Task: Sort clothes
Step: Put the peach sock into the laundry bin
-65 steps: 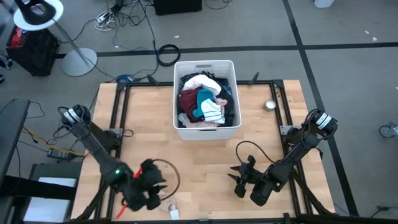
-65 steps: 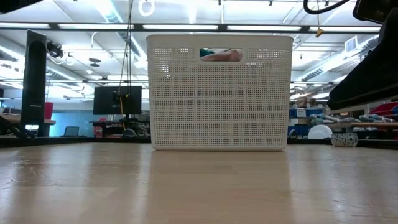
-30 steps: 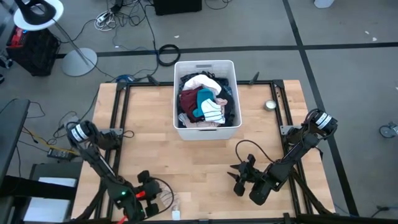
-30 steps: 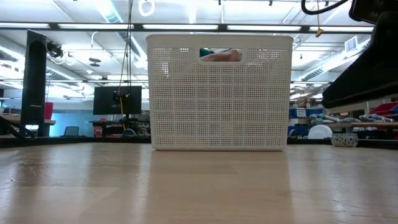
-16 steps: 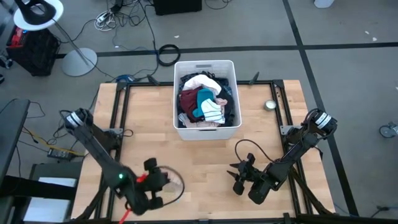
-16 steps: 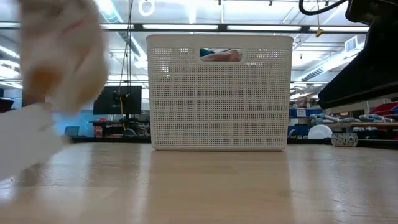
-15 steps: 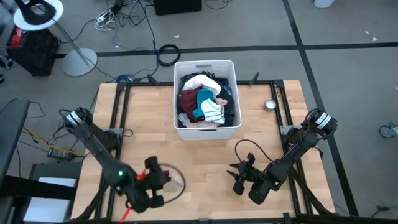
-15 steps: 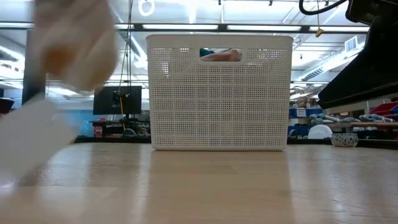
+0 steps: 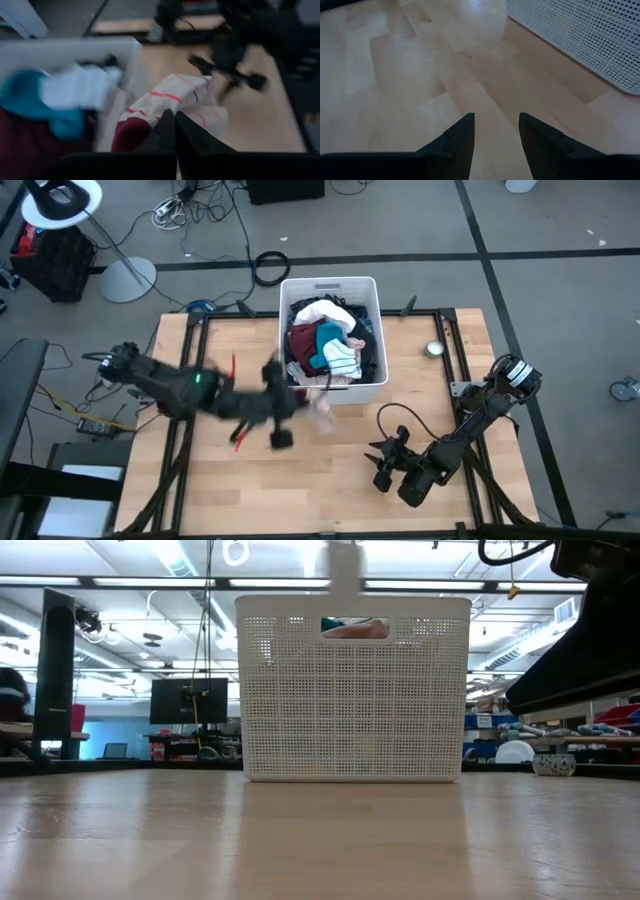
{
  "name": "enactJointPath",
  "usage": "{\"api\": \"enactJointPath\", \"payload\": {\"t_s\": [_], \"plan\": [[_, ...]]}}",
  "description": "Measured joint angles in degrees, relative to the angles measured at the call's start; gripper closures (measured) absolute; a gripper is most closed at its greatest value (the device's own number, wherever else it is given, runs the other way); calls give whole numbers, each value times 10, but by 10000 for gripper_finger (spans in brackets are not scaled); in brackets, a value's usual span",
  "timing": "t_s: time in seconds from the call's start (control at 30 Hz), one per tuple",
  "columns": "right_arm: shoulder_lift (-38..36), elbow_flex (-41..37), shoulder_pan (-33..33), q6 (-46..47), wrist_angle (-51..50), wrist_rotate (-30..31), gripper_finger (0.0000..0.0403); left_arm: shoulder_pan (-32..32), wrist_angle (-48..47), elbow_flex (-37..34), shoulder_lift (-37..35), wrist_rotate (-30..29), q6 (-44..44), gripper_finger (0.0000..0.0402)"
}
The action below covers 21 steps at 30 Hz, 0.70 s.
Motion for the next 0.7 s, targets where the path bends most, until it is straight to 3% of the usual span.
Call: {"api": "enactJointPath", "payload": {"t_s": [0.2,0.47,0.7], "plan": [[0,0,-1,-7,0,0,247,150,43,49,1,93,105,401],[0,0,-2,-11,0,0,247,335,95,52,13,175,139,401],[0,-1,-5,-11,0,0,247,409,121,52,84,213,124,401]]}}
